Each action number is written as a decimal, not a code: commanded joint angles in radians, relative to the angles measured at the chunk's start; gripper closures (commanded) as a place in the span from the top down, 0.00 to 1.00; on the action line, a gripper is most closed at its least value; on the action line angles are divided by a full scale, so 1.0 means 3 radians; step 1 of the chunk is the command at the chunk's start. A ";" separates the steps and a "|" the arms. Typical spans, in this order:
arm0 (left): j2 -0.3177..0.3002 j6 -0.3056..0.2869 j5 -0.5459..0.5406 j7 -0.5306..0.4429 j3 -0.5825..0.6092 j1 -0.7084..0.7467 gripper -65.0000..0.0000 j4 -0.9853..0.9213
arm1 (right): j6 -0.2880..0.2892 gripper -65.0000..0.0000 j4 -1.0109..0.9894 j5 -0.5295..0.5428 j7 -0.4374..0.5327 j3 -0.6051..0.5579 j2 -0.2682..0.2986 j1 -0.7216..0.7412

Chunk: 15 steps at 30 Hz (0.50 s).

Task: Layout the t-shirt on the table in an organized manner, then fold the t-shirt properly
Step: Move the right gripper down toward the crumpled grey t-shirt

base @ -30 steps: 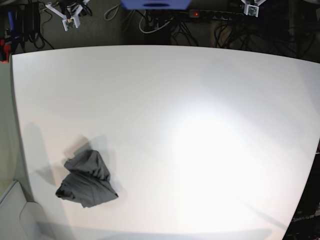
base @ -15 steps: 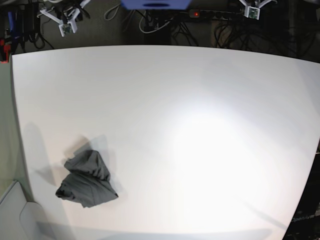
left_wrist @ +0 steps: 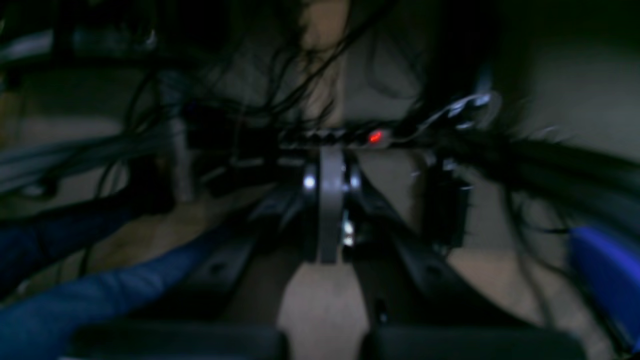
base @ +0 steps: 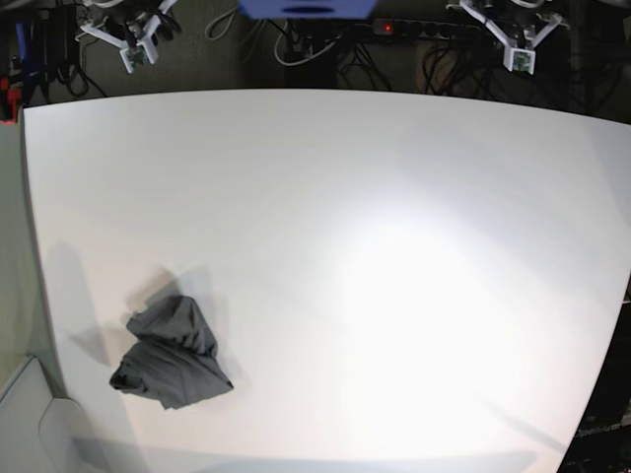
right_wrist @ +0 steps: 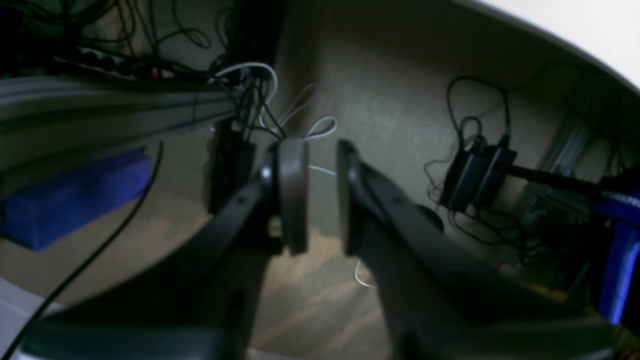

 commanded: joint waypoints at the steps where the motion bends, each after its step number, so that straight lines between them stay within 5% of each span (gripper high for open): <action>1: -0.0022 0.0032 0.0031 0.0045 -0.0060 0.0044 0.00 0.0105 | 0.0019 0.24 0.0071 0.0030 0.0052 0.0015 0.0012 0.0006; 9: -0.0022 0.0032 0.0031 0.0127 -0.0086 -0.0023 0.00 0.0376 | 0.0029 0.26 0.0087 0.0030 0.0052 0.0235 -0.0049 0.0231; 15: 0.0014 0.0032 -0.0056 0.0127 -0.0081 -0.0140 0.00 0.0468 | 0.0259 0.26 0.0092 0.0030 0.0031 0.0460 -0.0064 0.0543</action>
